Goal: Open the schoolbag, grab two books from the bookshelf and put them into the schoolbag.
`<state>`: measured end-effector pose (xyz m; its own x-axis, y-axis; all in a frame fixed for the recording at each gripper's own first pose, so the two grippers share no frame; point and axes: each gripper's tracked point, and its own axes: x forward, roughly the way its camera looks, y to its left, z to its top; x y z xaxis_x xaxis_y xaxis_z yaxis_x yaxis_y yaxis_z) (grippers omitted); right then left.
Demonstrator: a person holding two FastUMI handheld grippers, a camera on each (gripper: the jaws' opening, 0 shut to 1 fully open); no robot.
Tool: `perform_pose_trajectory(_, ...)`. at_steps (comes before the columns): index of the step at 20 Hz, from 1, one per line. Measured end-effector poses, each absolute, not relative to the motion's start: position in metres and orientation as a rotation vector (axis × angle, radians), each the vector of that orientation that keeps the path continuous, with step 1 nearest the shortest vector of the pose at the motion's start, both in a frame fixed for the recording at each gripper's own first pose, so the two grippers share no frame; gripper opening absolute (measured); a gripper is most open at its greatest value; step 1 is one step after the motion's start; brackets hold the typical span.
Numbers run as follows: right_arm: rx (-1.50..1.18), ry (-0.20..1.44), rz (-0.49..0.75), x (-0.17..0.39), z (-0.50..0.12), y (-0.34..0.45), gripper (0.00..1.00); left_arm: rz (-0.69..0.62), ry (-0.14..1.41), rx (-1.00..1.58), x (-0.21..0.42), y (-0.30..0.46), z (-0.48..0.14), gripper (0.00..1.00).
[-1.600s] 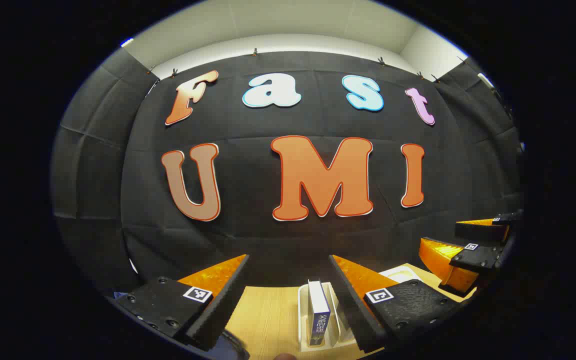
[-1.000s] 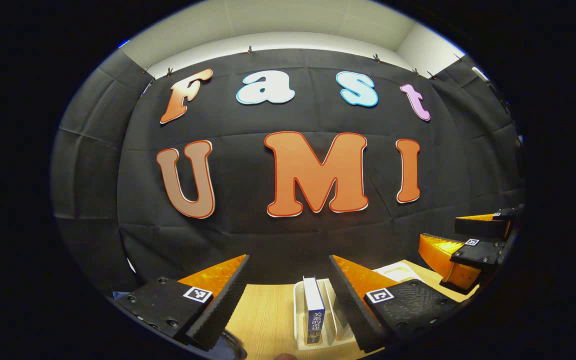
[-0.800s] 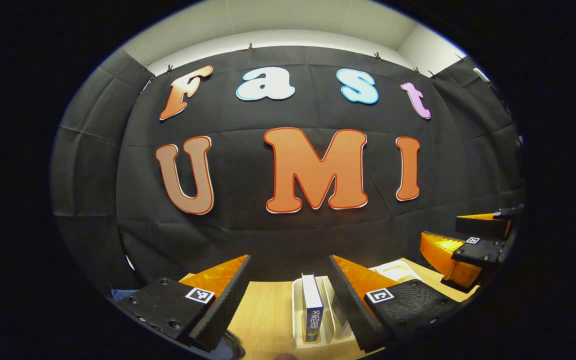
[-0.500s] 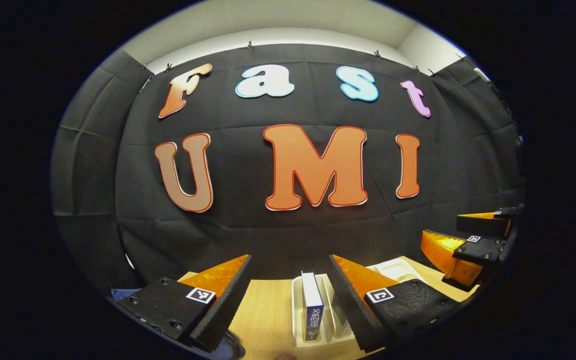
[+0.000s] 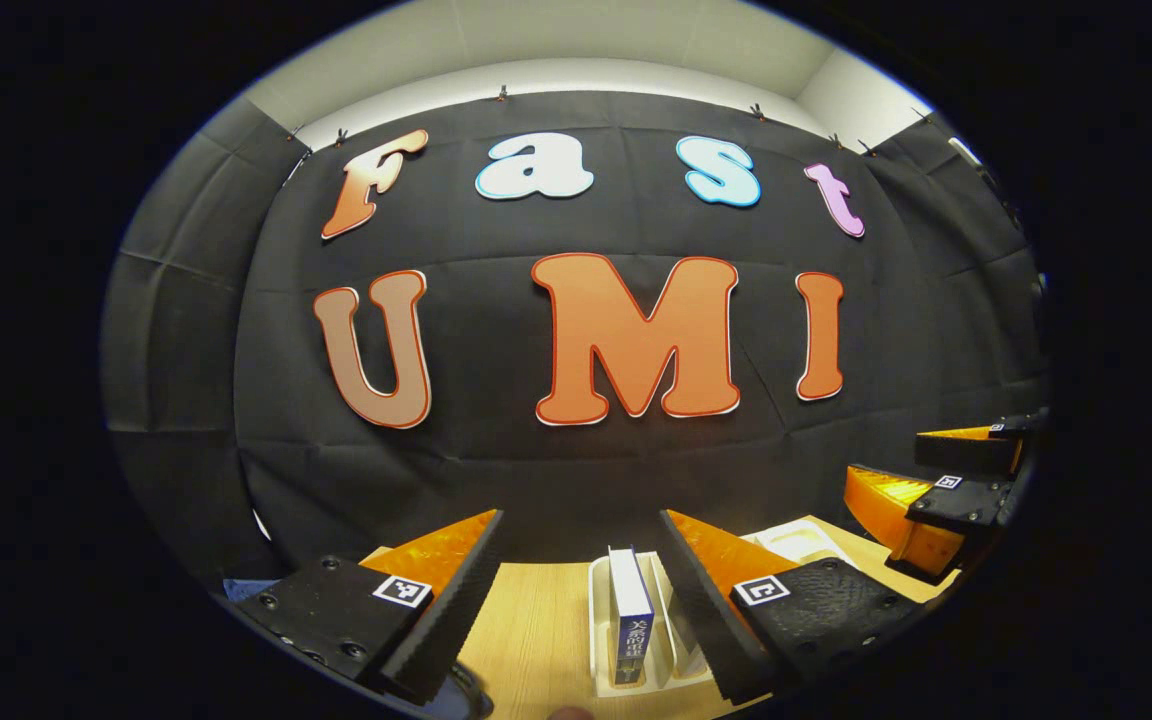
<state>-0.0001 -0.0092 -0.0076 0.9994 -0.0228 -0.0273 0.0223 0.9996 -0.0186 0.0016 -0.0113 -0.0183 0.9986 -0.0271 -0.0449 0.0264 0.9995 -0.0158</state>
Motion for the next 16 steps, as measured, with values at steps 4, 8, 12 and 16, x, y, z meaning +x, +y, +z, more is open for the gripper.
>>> perform_pose_trajectory(4,-0.019,0.025,-0.027,-0.0030,-0.0077,-0.0119,0.94,-0.019,0.036,-0.012,0.0014,-0.0083,-0.0155,0.94)
perform_pose_trajectory(8,-0.016,0.033,-0.025,-0.0035,-0.0099,-0.0115,0.94,-0.016,0.038,-0.015,-0.0004,-0.0070,-0.0168,0.94)
perform_pose_trajectory(12,-0.016,0.030,-0.022,-0.0038,-0.0094,-0.0102,0.94,-0.011,0.032,-0.016,-0.0015,-0.0048,-0.0157,0.98)
perform_pose_trajectory(16,-0.013,0.030,-0.025,-0.0029,-0.0074,-0.0124,0.94,-0.006,0.037,-0.017,-0.0020,-0.0031,-0.0167,0.94)
